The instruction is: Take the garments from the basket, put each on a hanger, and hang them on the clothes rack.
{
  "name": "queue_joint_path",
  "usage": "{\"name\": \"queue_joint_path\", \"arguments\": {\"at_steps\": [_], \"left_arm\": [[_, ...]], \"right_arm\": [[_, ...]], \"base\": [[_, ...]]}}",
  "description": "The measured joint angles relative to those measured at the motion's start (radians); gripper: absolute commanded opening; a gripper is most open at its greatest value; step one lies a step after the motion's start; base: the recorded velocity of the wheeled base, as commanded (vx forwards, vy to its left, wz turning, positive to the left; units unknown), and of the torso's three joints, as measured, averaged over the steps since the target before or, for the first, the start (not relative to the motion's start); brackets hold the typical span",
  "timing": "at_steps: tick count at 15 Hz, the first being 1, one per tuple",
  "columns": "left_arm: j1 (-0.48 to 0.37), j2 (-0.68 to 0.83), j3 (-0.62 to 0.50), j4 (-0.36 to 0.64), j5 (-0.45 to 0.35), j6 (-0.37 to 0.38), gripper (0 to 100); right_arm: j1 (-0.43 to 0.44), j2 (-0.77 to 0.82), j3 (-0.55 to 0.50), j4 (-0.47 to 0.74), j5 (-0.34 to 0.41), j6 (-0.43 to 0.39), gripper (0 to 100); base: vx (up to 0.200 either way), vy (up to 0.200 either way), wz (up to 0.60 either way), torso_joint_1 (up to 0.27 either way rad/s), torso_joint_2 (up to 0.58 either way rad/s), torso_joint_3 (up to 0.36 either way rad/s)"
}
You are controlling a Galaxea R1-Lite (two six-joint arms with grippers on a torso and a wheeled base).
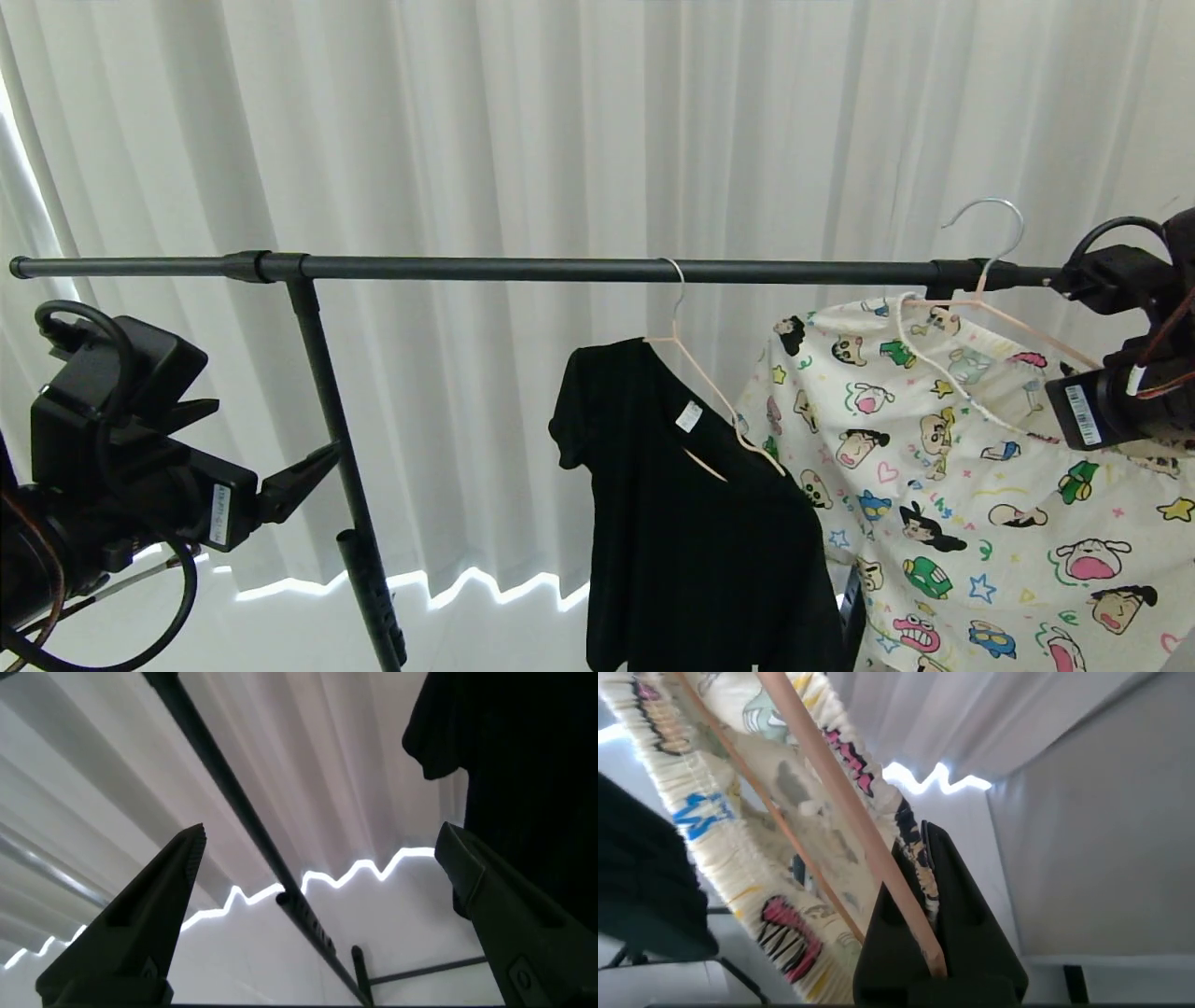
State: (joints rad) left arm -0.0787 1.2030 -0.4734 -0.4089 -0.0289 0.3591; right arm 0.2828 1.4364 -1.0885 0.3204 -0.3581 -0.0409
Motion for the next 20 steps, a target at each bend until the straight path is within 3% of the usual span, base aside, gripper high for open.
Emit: {"name": "queue_joint_path", "arguments": {"at_steps": [20], "left_arm": [[-0.003,0.000,0.007,0.000,0.000,0.006,100]], "right_arm": [[0.104,0.234,-0.048,-0.046,-0.037,0.052,0]], "base": [[0.010,0.000,0.00,0.000,0.00,0.000]]}}
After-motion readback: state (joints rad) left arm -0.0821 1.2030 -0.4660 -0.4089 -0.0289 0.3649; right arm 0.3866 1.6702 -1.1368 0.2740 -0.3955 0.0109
